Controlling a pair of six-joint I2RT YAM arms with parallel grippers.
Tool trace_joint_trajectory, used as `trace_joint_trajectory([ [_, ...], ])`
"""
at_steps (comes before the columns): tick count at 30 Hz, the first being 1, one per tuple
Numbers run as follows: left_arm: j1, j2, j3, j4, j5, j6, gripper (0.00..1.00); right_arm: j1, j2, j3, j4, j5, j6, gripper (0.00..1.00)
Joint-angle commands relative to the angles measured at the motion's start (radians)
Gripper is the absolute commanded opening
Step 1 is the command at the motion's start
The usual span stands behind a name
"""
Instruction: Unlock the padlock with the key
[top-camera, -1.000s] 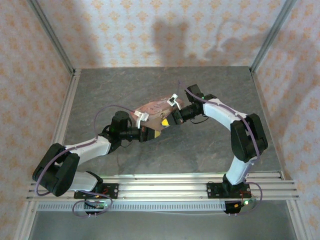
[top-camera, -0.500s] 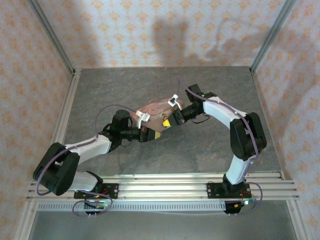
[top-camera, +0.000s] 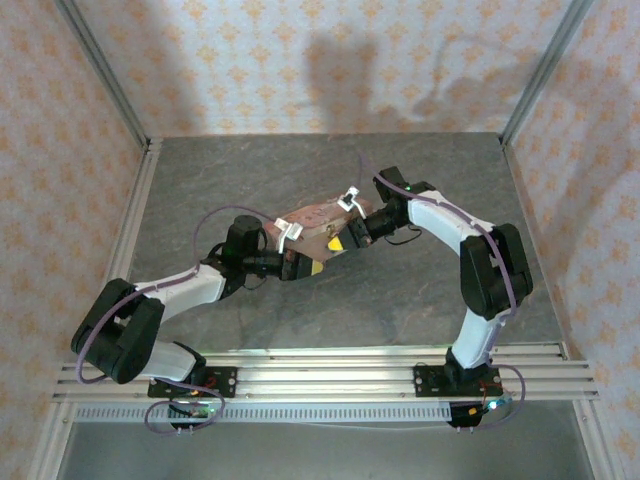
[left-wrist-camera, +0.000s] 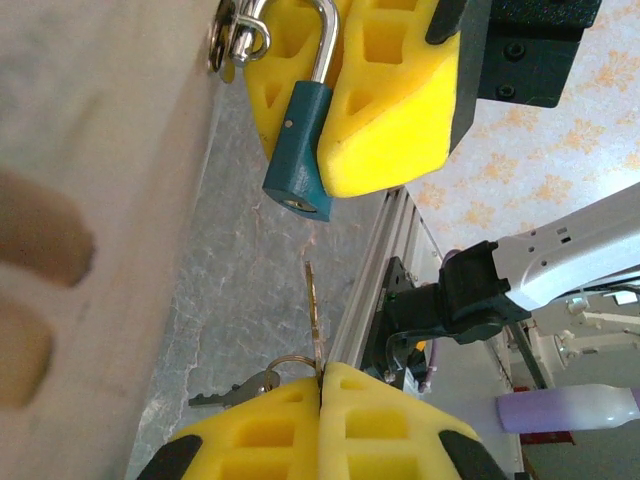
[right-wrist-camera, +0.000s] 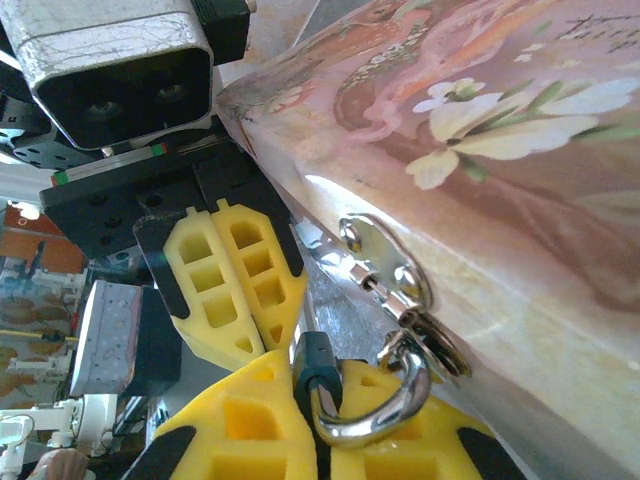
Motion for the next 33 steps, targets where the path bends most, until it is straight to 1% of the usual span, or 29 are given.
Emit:
trace_joint_trajectory([
  [1, 0.015, 0.02, 0.037, 0.052, -0.073, 0.009, 0.0, 0.051, -0.009, 0.01, -0.043, -0.142, -0.012, 0.0],
  [5, 0.008, 0.033, 0.038, 0.089, -0.079, -0.006, 0.0, 0.059, -0.038, -0.04, 0.099, -0.122, 0.103, 0.0],
  [9, -0.009, 0.051, 0.052, 0.099, -0.087, -0.006, 0.0, 0.067, -0.032, -0.035, 0.083, -0.124, 0.094, 0.0],
  [10, -0.01, 0.052, 0.051, 0.108, -0.092, -0.033, 0.0, 0.068, -0.03, -0.033, 0.073, -0.129, 0.084, 0.0],
  [15, -0.01, 0.048, 0.054, 0.124, -0.104, -0.044, 0.0, 0.068, -0.031, -0.031, 0.055, -0.117, 0.069, 0.0],
  [19, -0.01, 0.043, 0.063, 0.129, -0.106, -0.054, 0.0, 0.07, -0.03, -0.035, 0.073, -0.087, 0.088, 0.0],
  [27, -0.023, 0.052, 0.077, 0.148, -0.107, -0.068, 0.0, 0.073, -0.033, -0.054, 0.113, -0.076, 0.115, 0.0],
  [29, -0.028, 0.052, 0.08, 0.149, -0.112, -0.069, 0.0, 0.073, -0.039, -0.066, 0.143, -0.061, 0.141, 0.0],
  [33, -0.034, 0.044, 0.075, 0.128, -0.145, -0.055, 0.0, 0.071, -0.062, -0.119, 0.29, 0.017, 0.27, 0.0],
])
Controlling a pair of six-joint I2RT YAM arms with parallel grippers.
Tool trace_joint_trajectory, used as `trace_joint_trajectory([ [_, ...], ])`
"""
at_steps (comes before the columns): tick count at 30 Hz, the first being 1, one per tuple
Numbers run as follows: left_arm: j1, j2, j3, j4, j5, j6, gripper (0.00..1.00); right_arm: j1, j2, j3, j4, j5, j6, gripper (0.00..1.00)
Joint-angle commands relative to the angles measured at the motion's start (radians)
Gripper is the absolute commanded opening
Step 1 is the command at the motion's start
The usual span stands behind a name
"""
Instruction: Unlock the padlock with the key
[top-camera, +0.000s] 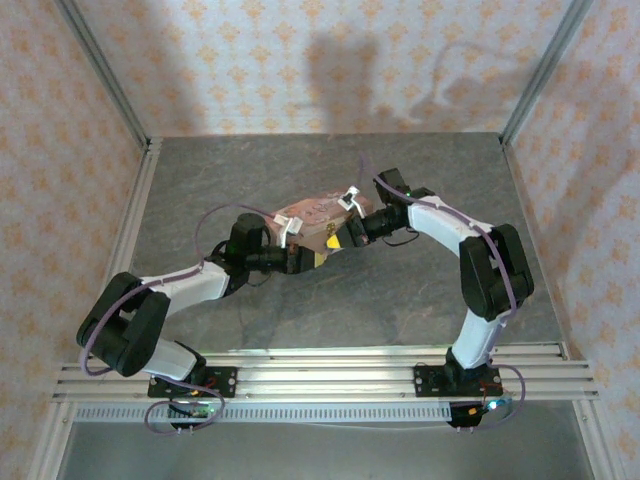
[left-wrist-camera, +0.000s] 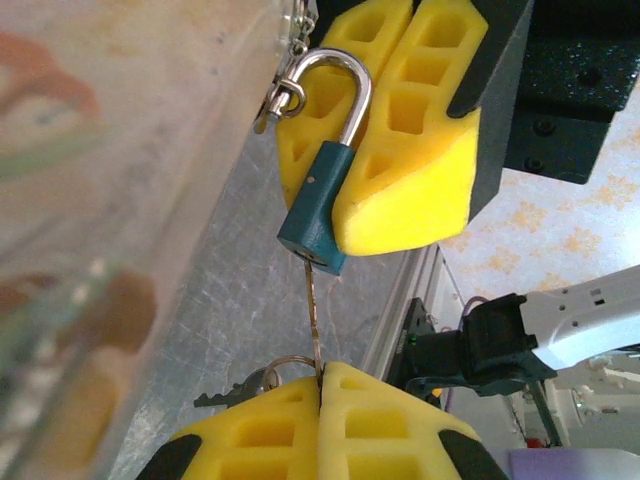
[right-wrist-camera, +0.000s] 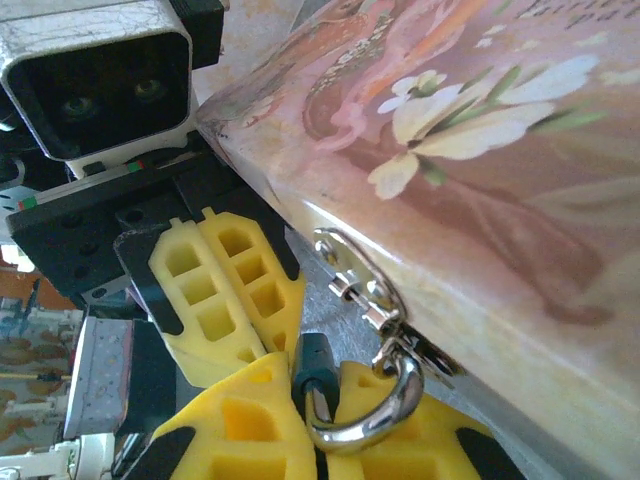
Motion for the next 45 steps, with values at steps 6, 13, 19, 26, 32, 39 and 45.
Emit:
trace_joint_trajectory([
  [6, -0.019, -0.019, 0.024, 0.072, -0.115, 0.057, 0.0, 0.072, -0.077, -0.135, 0.322, 0.072, 0.25, 0.0],
  [13, -0.012, 0.005, 0.009, 0.035, -0.18, 0.131, 0.0, 0.077, -0.084, -0.233, 0.546, 0.283, 0.419, 0.0],
  [19, -0.013, 0.009, -0.022, -0.038, -0.227, 0.202, 0.0, 0.076, -0.032, -0.239, 0.639, 0.368, 0.491, 0.0],
  [26, -0.017, -0.059, -0.046, -0.175, -0.276, 0.302, 0.0, 0.076, -0.001, -0.24, 0.543, 0.486, 0.404, 0.05],
  [32, -0.021, -0.179, -0.014, -0.344, -0.316, 0.388, 0.0, 0.077, 0.011, -0.259, 0.525, 0.561, 0.392, 0.2],
  [39, -0.024, -0.289, 0.013, -0.462, -0.31, 0.476, 0.0, 0.077, -0.073, -0.282, 0.458, 0.638, 0.404, 0.54],
  [45, -0.039, -0.382, 0.06, -0.586, -0.312, 0.567, 0.0, 0.076, -0.236, -0.336, 0.373, 0.674, 0.395, 0.58],
])
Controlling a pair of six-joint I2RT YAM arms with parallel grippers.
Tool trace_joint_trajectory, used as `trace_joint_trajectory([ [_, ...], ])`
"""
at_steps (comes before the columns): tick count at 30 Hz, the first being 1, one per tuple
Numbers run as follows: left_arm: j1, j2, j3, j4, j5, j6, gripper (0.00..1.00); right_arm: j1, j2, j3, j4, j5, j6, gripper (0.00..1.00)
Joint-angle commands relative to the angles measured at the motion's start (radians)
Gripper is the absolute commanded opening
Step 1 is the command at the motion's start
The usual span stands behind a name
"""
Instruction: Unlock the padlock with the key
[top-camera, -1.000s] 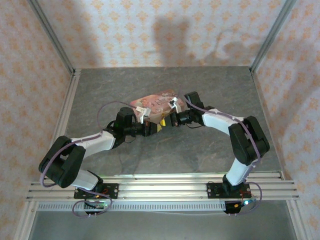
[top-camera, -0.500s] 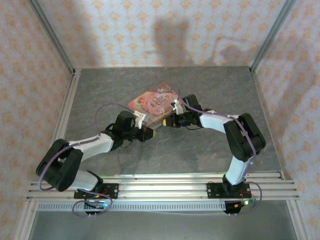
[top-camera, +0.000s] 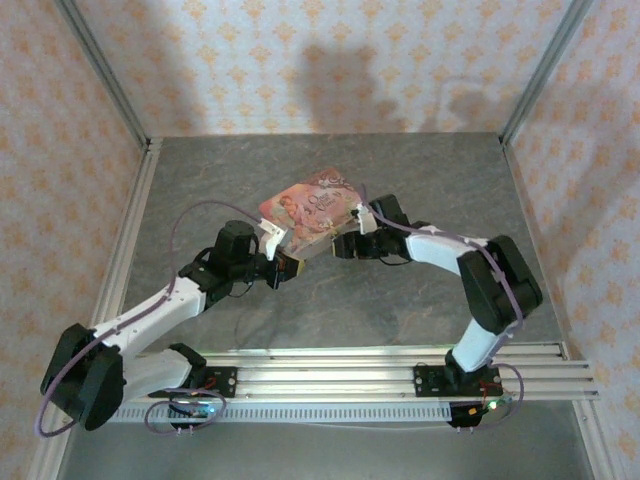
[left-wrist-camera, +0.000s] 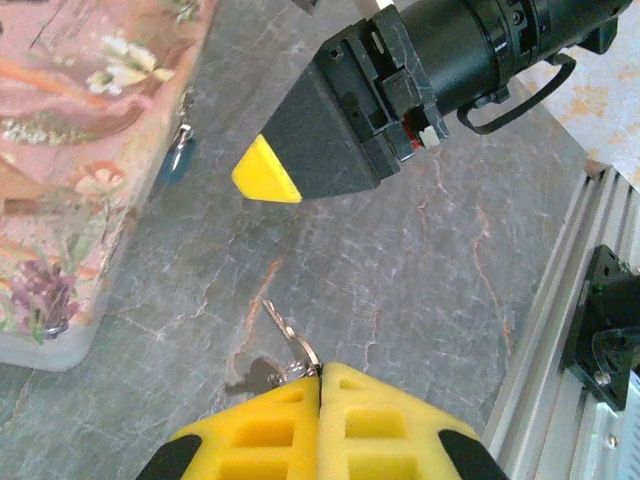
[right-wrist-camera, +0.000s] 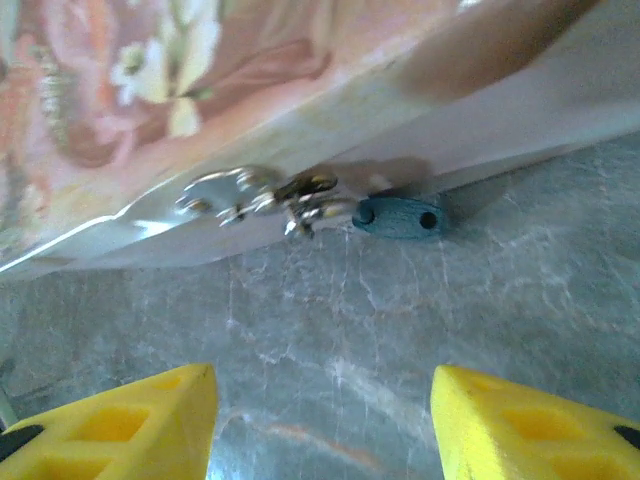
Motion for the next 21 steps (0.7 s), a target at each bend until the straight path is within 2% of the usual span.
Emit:
trace_joint_trajectory([
  [1, -0.011, -0.058, 0.057, -0.123, -0.012, 0.101, 0.0, 0.004, -0.143, -0.026, -0.078, 0.041, -0.022, 0.58],
  [4, -0.016, -0.081, 0.101, -0.218, 0.038, 0.188, 0.0, 0.004, -0.271, -0.03, -0.125, -0.054, -0.042, 0.58],
  [8, -0.034, -0.089, 0.155, -0.29, 0.144, 0.273, 0.0, 0.021, -0.385, 0.01, -0.15, -0.294, -0.065, 0.58],
  [14, -0.071, -0.072, 0.246, -0.399, 0.267, 0.378, 0.0, 0.089, -0.377, 0.116, -0.252, -0.53, -0.111, 0.59],
  [18, -0.073, -0.077, 0.287, -0.443, 0.313, 0.4, 0.0, 0.107, -0.379, 0.121, -0.222, -0.593, -0.074, 0.58],
  [21, -0.074, -0.109, 0.274, -0.43, 0.279, 0.394, 0.0, 0.107, -0.409, 0.097, -0.169, -0.552, -0.025, 0.57],
])
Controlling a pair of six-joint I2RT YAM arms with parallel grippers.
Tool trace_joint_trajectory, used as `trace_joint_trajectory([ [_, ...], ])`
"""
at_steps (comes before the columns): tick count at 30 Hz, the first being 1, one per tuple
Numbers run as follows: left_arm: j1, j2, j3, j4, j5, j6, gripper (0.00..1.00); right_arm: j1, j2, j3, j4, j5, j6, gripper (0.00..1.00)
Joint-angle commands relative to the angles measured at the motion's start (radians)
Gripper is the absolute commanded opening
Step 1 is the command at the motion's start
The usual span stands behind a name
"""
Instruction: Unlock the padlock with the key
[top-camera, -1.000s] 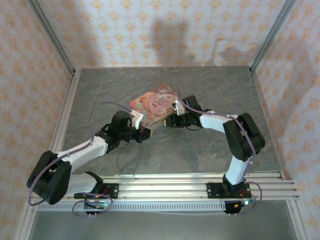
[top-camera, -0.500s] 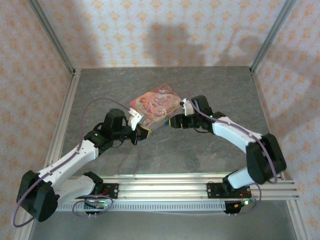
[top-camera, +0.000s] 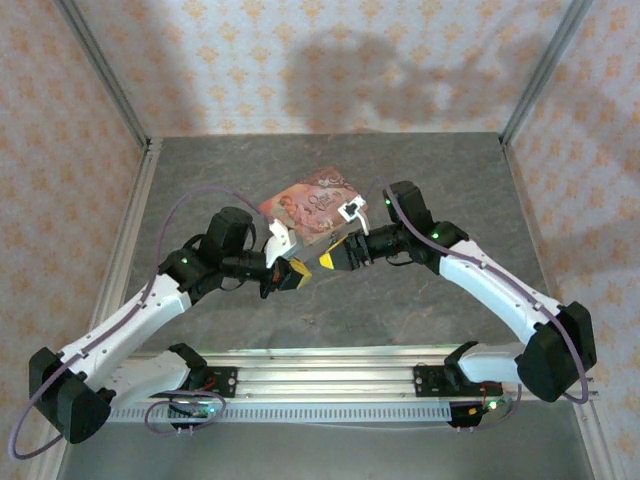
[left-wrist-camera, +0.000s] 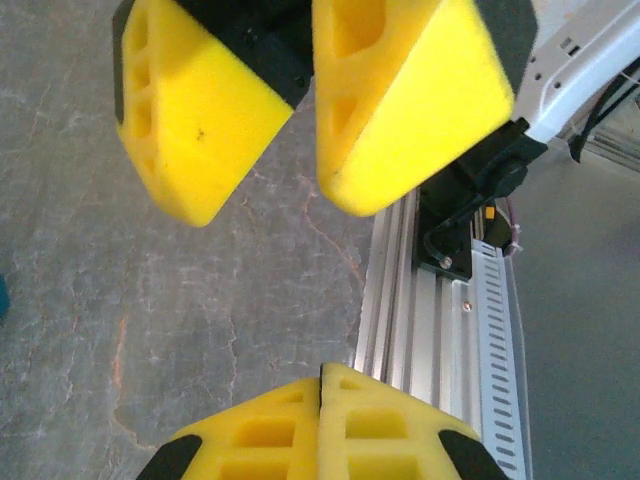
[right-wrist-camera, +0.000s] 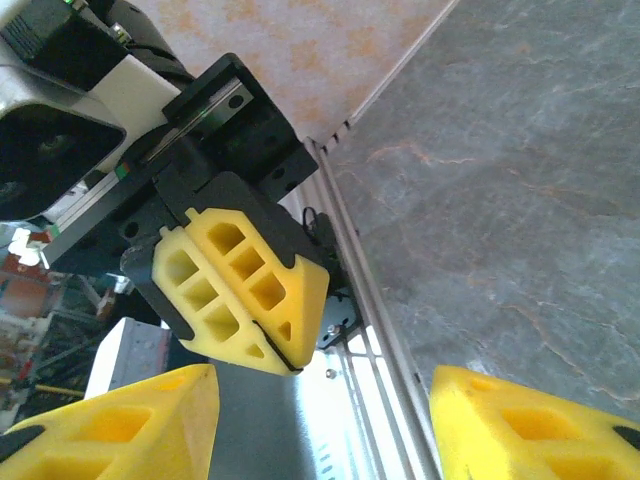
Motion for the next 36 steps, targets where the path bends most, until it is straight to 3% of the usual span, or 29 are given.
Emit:
trace_joint_trajectory([
  [1, -0.005, -0.038, 0.011, -0.041, -0.018, 0.022, 0.0, 0.002, -0.036, -0.004, 0.017, 0.014, 0.021, 0.57],
  [5, -0.005, -0.042, -0.002, -0.061, -0.29, -0.082, 0.0, 0.001, -0.031, -0.001, -0.139, 0.369, -0.019, 0.57],
  [9, -0.006, -0.057, -0.089, 0.009, -0.486, -0.254, 0.0, 0.004, 0.011, -0.066, -0.149, 0.691, 0.091, 0.56],
  [12, -0.007, -0.071, -0.17, 0.085, -0.576, -0.378, 0.22, 0.004, 0.039, -0.169, -0.036, 0.847, 0.183, 0.53],
  [17, -0.009, -0.068, -0.245, 0.149, -0.639, -0.504, 0.25, 0.003, 0.086, -0.368, 0.41, 0.874, 0.249, 0.5],
  [22, -0.009, -0.056, -0.276, 0.23, -0.586, -0.543, 0.25, -0.004, 0.249, -0.45, 0.782, 0.811, 0.196, 0.49],
  [29, -0.011, 0.02, -0.236, 0.29, -0.556, -0.528, 0.27, -0.023, 0.497, -0.389, 0.948, 0.767, 0.146, 0.53],
  [36, -0.011, 0.11, -0.18, 0.312, -0.53, -0.499, 0.28, -0.023, 0.582, -0.325, 0.948, 0.811, 0.141, 0.54],
])
